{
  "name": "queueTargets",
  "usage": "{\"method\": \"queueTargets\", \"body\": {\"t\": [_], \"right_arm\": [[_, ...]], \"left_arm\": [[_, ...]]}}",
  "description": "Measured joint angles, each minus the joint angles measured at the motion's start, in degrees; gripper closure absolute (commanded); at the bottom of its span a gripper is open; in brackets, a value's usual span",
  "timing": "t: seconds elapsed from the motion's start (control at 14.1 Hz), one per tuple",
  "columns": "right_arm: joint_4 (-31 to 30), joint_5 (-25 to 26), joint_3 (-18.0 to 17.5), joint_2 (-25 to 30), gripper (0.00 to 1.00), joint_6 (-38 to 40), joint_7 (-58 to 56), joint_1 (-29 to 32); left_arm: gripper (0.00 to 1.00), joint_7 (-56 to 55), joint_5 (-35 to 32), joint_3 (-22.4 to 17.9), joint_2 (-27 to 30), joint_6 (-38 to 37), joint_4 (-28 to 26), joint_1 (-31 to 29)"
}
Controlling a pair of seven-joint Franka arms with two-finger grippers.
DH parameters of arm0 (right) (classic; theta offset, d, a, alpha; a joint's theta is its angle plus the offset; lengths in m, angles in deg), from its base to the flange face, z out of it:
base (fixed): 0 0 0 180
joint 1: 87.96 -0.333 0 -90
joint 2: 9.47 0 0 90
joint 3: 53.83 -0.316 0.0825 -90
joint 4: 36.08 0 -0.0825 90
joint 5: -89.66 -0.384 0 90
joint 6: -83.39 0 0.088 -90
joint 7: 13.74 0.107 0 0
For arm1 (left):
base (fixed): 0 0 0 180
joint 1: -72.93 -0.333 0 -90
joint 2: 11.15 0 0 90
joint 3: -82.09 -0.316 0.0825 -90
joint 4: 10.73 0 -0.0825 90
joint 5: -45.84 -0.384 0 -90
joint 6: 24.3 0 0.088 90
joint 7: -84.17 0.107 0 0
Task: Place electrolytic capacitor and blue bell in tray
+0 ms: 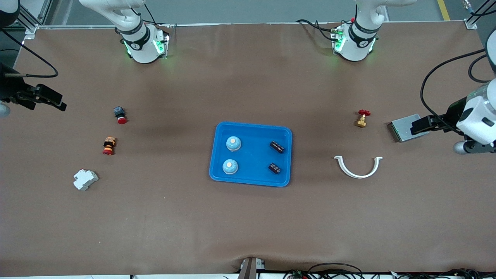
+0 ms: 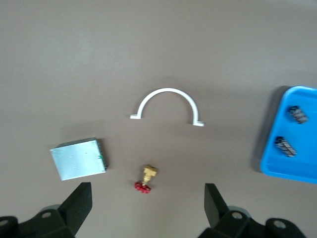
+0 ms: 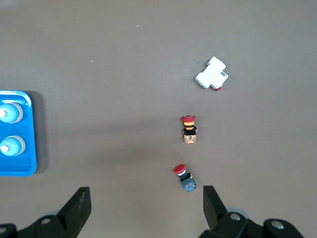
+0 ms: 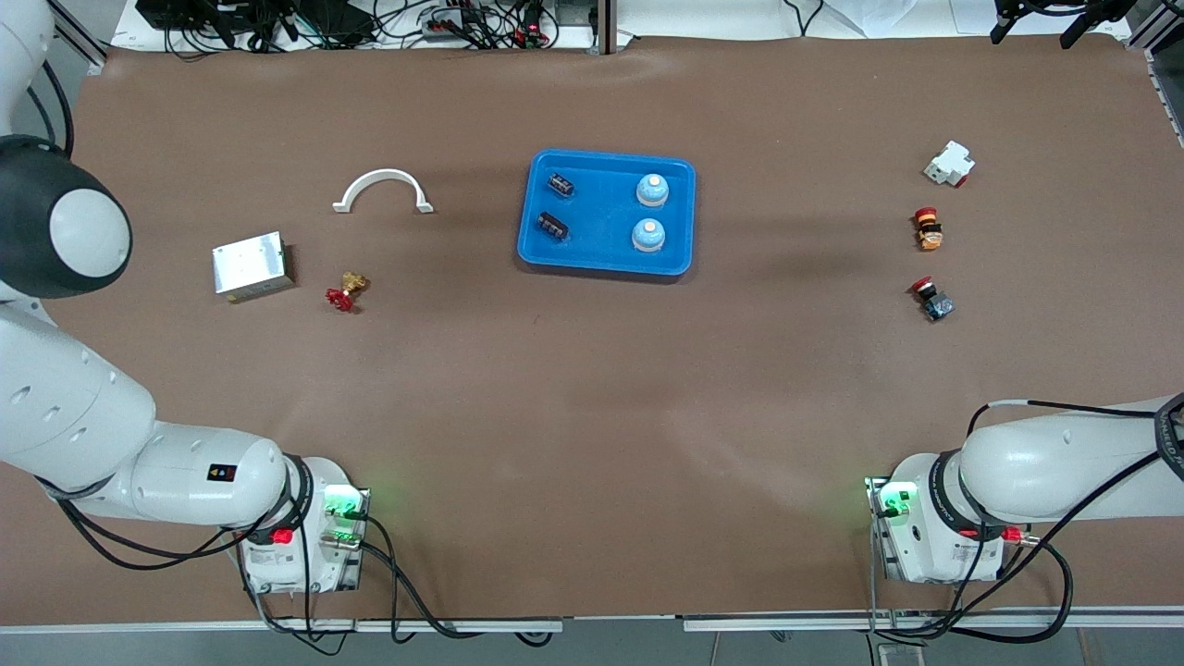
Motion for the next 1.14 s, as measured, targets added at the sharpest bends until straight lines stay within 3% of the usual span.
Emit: {"method": "queueTargets", "body": {"t": [0.21,0.43,0.64,0.85,1.14], "right_arm": [[0.29,-0.01,0.05,0.16,0.00,-0.27,0.00,0.00],[2.88,-0.01,0.07,0.17,0.00,-0.54,0.00,0.00],[5.42,0.00,0.17,-0.13,0.00,1.13,0.00,0.00],[7.04,0.00,0.18,-1.24,0.00,2.35,0.00,0.00],[7.59,0.00,0.18,-1.71,0.00,2.28,-0.01,0.00]], "left_arm": [[0.00,-0.35,2.37,-0.32,2.56,-0.11,-0.62,-0.21],[0.00,-0.20,-1.48,0.09,5.41,1.94,-3.96,-0.35],[0.00,-0.39,-4.17,3.29,8.56,10.19,-11.47,0.06],[0.00,-0.60,-4.21,3.72,12.43,13.71,-18.05,0.30],[0.00,-1.76,-4.22,3.53,13.49,14.35,-17.53,-0.05]]}}
